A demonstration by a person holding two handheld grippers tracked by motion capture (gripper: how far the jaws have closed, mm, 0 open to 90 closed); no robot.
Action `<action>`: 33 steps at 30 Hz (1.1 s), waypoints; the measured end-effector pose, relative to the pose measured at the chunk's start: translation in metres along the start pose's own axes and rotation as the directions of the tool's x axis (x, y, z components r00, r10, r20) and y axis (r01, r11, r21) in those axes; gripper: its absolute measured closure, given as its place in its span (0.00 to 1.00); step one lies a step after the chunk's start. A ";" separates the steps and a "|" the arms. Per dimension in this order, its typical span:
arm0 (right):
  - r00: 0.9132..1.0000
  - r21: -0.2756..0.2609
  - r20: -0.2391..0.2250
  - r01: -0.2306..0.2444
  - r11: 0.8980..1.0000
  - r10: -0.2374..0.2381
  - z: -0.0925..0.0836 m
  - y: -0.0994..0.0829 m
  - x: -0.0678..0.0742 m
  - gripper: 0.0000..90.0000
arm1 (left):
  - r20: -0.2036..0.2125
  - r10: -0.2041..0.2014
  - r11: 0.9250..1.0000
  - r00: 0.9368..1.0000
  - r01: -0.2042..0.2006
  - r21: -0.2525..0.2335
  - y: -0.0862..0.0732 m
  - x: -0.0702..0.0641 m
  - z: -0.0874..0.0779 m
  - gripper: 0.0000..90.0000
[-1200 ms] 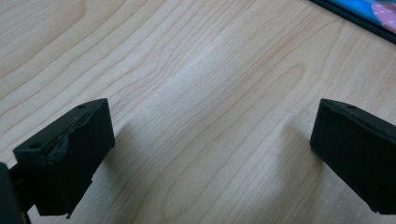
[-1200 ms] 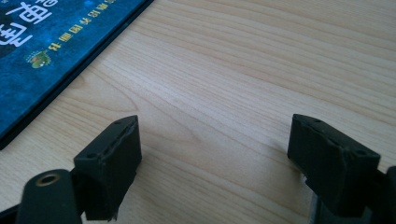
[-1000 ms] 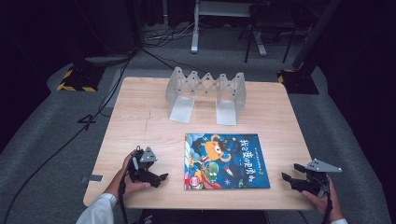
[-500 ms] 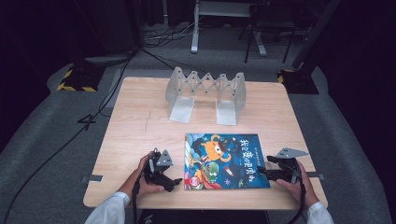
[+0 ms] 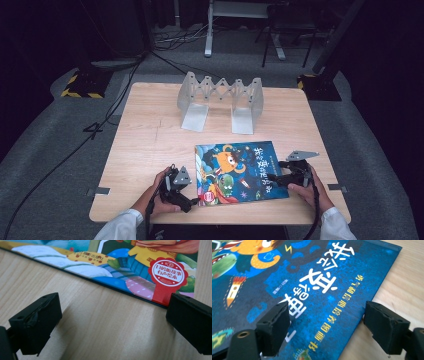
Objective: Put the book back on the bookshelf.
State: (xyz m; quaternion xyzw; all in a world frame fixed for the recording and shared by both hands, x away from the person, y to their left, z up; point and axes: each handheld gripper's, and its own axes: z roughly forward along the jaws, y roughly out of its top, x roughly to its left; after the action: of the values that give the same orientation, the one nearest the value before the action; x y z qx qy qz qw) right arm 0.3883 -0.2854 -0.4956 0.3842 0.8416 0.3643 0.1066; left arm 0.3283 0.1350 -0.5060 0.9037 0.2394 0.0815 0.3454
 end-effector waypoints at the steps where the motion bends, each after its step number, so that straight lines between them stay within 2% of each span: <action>1: 1.000 0.006 0.004 0.003 1.000 -0.003 0.003 0.003 0.001 0.22 | 0.001 0.004 1.000 1.000 -0.004 -0.001 -0.001 -0.002 -0.001 0.01; 3: 1.000 0.015 0.003 0.005 1.000 -0.005 0.009 0.010 0.001 0.21 | 0.004 0.005 1.000 1.000 -0.005 0.000 -0.002 -0.006 -0.001 0.01; 6: 1.000 0.000 0.001 0.005 1.000 -0.005 0.019 0.018 0.001 0.20 | 0.014 0.012 1.000 1.000 -0.012 -0.004 -0.002 -0.014 -0.001 0.01; 10: 1.000 0.000 0.010 0.003 1.000 -0.003 0.025 0.024 0.003 0.20 | 0.029 0.034 0.999 0.999 -0.034 0.004 -0.002 -0.020 -0.002 0.01; 12: 1.000 -0.004 0.028 0.011 1.000 -0.011 0.022 0.024 0.005 0.29 | 0.032 0.034 0.999 0.999 -0.034 0.010 -0.002 -0.019 -0.003 0.01; 13: 0.999 -0.013 0.041 0.017 1.000 -0.016 0.016 0.021 0.006 0.32 | 0.028 0.034 0.999 0.999 -0.034 0.014 -0.002 -0.016 -0.004 0.02; 15: 0.999 -0.034 0.031 0.022 0.999 -0.021 0.006 0.014 0.006 0.30 | 0.010 0.030 1.000 1.000 -0.030 -0.001 -0.003 -0.011 -0.007 0.07; 16: 0.999 -0.033 0.029 0.017 0.999 -0.016 0.000 0.010 0.004 0.30 | 0.006 0.022 1.000 1.000 -0.022 -0.012 -0.004 -0.005 -0.010 0.14; 17: 0.999 -0.033 0.029 0.017 0.999 -0.016 0.000 0.010 0.004 0.30 | 0.006 0.022 1.000 1.000 -0.022 -0.012 -0.004 -0.005 -0.010 0.23; 18: 0.997 -0.037 0.073 0.026 0.999 -0.023 -0.016 -0.005 0.001 0.31 | -0.042 0.007 1.000 0.999 -0.006 0.008 -0.004 0.003 -0.012 0.19; 19: 0.997 -0.036 0.078 0.023 0.999 -0.021 -0.020 -0.010 -0.001 0.31 | -0.067 0.010 1.000 0.998 -0.009 0.015 -0.003 0.006 -0.013 0.15; 20: 0.997 -0.036 0.078 0.023 0.999 -0.021 -0.020 -0.010 -0.001 0.31 | -0.067 0.010 1.000 0.998 -0.009 0.015 -0.003 0.006 -0.013 0.17; 21: 0.996 -0.037 0.085 0.025 0.999 -0.021 -0.025 -0.017 -0.002 0.32 | -0.071 0.010 1.000 0.997 -0.010 0.003 0.000 0.012 -0.015 0.17; 22: 0.996 -0.039 0.087 0.021 0.999 -0.018 -0.034 -0.027 -0.004 0.33 | -0.083 0.012 1.000 0.996 -0.012 0.000 0.002 0.014 -0.016 0.23; 24: 0.996 -0.036 0.083 0.028 0.999 -0.025 -0.041 -0.036 -0.004 0.34 | -0.107 0.013 1.000 0.994 -0.014 -0.009 0.006 0.019 -0.017 0.17; 26: 0.998 -0.043 0.064 0.031 0.999 -0.029 -0.047 -0.044 -0.002 0.36 | -0.104 0.010 1.000 0.994 -0.013 -0.027 0.012 0.027 -0.015 0.20; 28: 0.998 -0.033 0.052 0.046 0.998 -0.044 -0.049 -0.049 0.001 0.37 | -0.099 0.007 0.999 0.995 -0.010 -0.034 0.018 0.035 -0.013 0.18; 29: 0.997 -0.027 0.042 0.061 0.998 -0.060 -0.050 -0.050 0.003 0.38 | -0.099 0.015 0.999 0.995 -0.018 -0.034 0.022 0.044 -0.008 0.18; 31: 0.996 -0.018 0.012 0.093 0.995 -0.093 -0.048 -0.052 0.010 0.38 | -0.093 0.009 0.998 0.996 -0.015 -0.062 0.025 0.053 -0.002 0.18; 32: 0.996 -0.018 0.012 0.093 0.995 -0.093 -0.048 -0.052 0.010 0.38 | -0.093 0.009 0.998 0.996 -0.015 -0.062 0.025 0.053 -0.002 0.18; 33: 0.994 -0.010 0.011 0.107 0.994 -0.107 -0.047 -0.051 0.013 0.38 | -0.111 0.016 0.998 0.994 -0.022 -0.056 0.028 0.058 0.002 0.18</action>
State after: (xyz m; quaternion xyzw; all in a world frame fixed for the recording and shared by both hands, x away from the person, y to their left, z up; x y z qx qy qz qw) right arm 0.3290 -0.3237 -0.4969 0.3399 0.8586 0.3602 0.1325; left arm 0.3905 0.1442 -0.4902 0.8899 0.2471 0.1414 0.3564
